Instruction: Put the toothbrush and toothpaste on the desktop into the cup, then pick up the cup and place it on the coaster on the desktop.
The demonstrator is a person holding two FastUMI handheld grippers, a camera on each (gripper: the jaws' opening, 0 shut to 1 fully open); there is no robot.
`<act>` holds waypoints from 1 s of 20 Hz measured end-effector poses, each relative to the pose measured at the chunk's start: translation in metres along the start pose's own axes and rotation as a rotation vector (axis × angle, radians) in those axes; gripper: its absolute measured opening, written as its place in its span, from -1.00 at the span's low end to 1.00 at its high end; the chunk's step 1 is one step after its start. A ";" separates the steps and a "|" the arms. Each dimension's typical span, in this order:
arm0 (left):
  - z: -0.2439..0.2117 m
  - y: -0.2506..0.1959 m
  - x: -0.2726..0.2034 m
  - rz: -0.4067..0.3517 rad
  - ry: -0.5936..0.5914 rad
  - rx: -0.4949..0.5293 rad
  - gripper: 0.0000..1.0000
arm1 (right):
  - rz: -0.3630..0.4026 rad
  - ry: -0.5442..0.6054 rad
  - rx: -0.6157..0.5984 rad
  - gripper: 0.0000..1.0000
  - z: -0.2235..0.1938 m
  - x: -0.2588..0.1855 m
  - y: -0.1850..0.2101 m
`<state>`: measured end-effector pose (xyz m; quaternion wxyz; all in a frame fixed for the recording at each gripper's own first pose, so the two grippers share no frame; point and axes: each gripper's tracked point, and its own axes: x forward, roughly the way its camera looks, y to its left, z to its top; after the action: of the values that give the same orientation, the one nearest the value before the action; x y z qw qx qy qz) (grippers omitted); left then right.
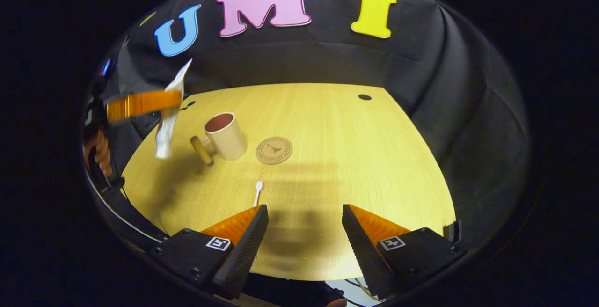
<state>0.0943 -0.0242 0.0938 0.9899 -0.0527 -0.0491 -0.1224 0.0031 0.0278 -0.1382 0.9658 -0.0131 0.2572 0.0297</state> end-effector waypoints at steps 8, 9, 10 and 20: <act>0.035 0.028 0.059 0.011 -0.107 0.034 -0.55 | 0.050 0.279 -0.033 0.89 -0.042 0.046 0.043; 0.034 0.030 0.067 0.012 -0.103 0.031 -0.55 | 0.059 0.308 -0.033 0.86 -0.045 0.053 0.051; 0.033 0.032 0.072 0.016 -0.097 0.033 -0.55 | 0.069 0.337 -0.035 0.77 -0.048 0.059 0.060; -0.004 0.047 0.117 0.043 -0.034 0.045 -0.55 | -0.002 0.493 -0.056 0.24 -0.060 0.099 0.073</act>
<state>0.2190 -0.0071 0.0980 0.9922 -0.0335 -0.0674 -0.0992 0.0546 0.1032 -0.2404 0.8732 -0.0470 0.4840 0.0318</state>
